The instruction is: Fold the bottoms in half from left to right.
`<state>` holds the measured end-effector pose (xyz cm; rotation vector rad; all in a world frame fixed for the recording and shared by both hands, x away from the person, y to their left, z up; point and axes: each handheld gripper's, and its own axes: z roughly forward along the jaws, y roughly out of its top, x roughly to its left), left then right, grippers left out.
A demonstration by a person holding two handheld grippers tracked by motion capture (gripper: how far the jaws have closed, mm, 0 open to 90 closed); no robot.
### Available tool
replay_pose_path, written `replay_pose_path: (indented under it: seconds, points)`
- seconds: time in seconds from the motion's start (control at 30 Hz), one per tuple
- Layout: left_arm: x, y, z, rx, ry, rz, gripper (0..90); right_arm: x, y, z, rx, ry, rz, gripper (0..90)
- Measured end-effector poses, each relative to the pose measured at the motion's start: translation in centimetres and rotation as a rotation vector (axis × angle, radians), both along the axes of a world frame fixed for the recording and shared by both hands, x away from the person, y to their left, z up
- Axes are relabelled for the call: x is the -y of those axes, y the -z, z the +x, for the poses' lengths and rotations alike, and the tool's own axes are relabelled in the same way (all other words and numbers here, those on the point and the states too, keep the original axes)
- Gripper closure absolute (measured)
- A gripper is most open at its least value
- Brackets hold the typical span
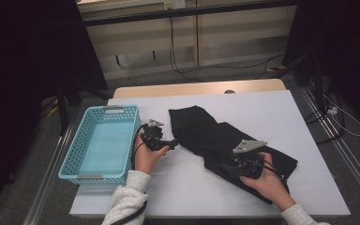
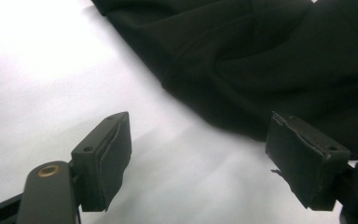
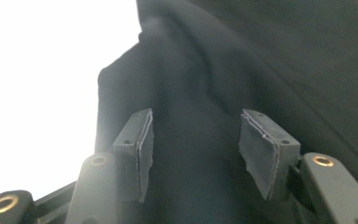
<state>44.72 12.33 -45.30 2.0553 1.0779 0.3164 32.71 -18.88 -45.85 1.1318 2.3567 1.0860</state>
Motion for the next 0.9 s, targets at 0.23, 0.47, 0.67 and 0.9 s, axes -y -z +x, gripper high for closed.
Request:
replay_pose_path:
  seconds: [0.23,0.47,0.67,0.9]
  points:
    - [-0.3,-0.2,-0.2,0.003,-0.008,-0.013,22.6,-3.1,0.8,-0.1,0.007,-0.062,-0.034,41.6]
    - [-0.2,-0.3,-0.3,0.008,-0.006,-0.012,22.6,-3.2,0.7,-0.3,0.032,-0.061,-0.053,76.2]
    - [-0.2,-0.4,-0.1,0.008,-0.005,-0.021,22.7,-2.6,0.6,-0.6,0.017,-0.067,-0.042,84.6]
    - [-0.2,-0.7,0.4,0.015,-0.019,-0.053,24.2,-1.5,0.3,-2.6,-0.030,-0.129,-0.027,85.1]
